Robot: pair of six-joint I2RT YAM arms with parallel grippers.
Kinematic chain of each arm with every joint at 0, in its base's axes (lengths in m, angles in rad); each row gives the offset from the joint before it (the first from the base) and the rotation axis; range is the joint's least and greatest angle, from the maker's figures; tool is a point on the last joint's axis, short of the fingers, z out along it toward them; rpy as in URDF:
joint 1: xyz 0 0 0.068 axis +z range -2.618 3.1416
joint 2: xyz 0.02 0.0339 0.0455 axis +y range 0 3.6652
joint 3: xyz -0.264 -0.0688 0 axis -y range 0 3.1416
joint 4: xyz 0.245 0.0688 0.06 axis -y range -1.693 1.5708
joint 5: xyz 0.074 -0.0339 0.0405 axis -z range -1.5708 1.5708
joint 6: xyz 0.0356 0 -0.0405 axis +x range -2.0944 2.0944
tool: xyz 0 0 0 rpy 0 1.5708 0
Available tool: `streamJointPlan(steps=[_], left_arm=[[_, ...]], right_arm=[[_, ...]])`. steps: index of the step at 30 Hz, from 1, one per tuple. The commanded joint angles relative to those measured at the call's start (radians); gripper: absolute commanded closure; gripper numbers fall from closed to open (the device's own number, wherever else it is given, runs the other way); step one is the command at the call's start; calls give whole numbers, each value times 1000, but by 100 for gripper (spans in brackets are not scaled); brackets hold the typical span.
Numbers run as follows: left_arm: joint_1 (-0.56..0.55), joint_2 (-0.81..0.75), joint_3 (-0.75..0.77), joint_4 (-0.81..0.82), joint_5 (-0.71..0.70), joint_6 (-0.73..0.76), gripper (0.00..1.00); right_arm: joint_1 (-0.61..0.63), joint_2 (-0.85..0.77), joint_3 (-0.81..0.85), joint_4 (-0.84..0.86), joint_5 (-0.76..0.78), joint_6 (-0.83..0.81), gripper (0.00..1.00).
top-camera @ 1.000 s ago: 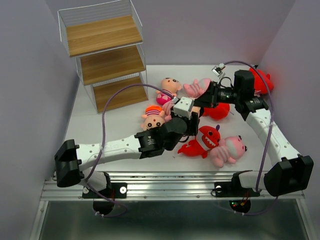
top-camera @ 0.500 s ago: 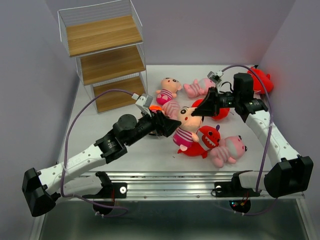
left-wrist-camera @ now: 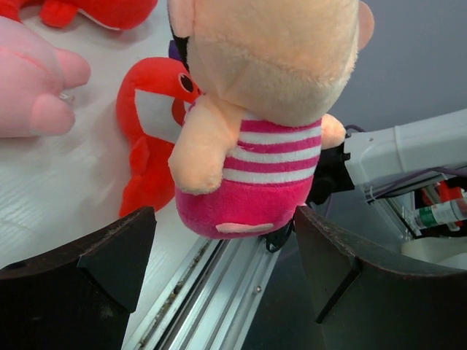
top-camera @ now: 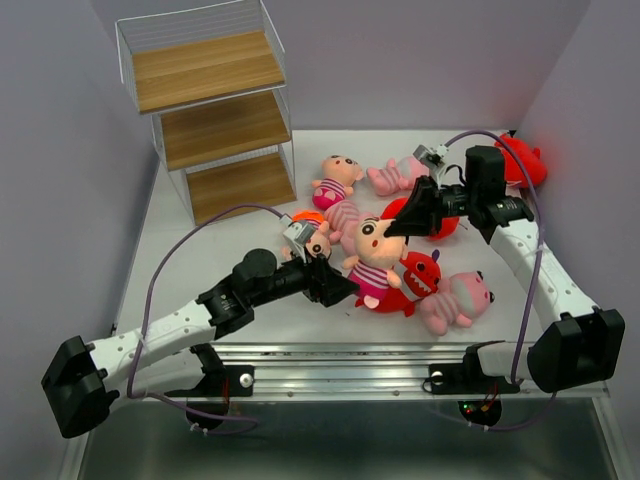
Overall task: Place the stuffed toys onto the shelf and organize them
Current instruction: Pass the stuffed toy from the left arm to the right, then pass the stuffed toy from the right arm to the left
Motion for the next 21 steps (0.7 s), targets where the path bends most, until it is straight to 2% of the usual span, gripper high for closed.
streamJointPlan(steps=[1,6,14,18,21], left_arm=[[4,-4,-26,187,87,-42,12],[4,82,-1,268,133,-67,16],[4,169,23,340,185,-102,38],[3,170,7,343,162,-119,39],[3,145,-12,343,134,-119,33]], right_arm=[[-2,13,27,21,-80,-22,99],[-2,18,20,21,-87,-24,99],[-2,9,6,21,-87,-27,99],[-2,7,10,20,-90,-28,99],[-2,4,12,20,-93,-31,99]])
